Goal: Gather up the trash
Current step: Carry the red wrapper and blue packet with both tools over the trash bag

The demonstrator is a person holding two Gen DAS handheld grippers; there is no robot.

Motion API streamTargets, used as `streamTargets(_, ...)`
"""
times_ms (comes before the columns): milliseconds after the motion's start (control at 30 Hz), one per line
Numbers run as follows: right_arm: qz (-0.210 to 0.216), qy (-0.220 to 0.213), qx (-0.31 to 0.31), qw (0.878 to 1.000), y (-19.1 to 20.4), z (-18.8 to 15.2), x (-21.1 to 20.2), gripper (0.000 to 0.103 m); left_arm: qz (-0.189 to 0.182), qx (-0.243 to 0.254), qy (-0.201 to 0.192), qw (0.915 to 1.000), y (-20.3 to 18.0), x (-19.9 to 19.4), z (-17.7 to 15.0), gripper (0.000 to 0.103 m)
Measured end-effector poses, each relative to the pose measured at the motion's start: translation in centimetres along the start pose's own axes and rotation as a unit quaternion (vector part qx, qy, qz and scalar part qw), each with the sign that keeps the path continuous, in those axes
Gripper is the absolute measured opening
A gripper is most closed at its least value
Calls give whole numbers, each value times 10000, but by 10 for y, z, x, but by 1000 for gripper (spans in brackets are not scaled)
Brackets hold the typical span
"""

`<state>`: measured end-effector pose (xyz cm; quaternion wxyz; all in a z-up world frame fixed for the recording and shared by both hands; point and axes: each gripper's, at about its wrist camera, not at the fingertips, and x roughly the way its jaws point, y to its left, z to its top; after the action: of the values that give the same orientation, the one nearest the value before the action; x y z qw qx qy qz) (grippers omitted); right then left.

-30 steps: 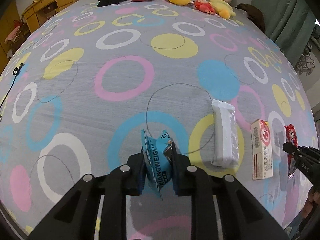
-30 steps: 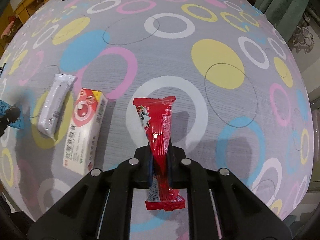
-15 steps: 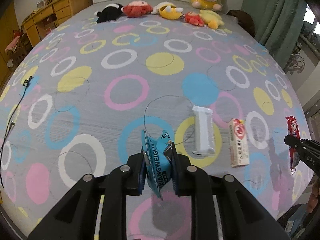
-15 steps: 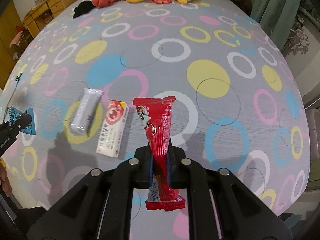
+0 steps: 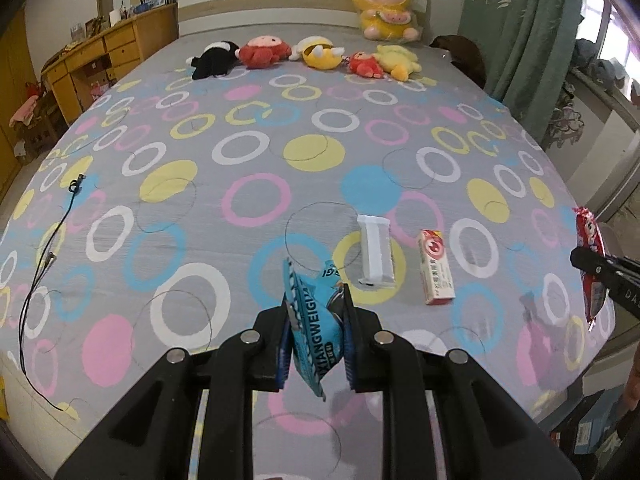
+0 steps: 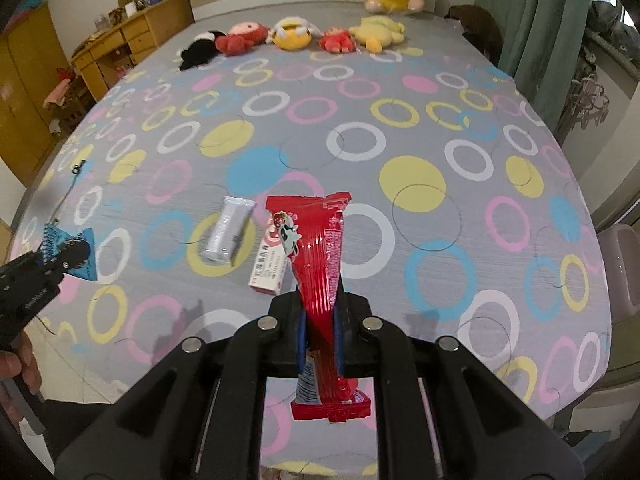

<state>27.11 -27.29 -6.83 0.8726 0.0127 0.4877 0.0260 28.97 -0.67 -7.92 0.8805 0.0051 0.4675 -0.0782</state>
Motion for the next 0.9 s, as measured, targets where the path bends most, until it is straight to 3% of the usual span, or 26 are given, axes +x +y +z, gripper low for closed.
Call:
streamTargets(467, 331, -681, -93, 9971, 21, -45, -94, 10, -83, 274, -518, 9982, -15, -80, -39, 21)
streamTargets(900, 557, -1210, -205, 9909, 39, -119, -160, 10, -237, 528, -802, 9951, -23, -141, -103, 21)
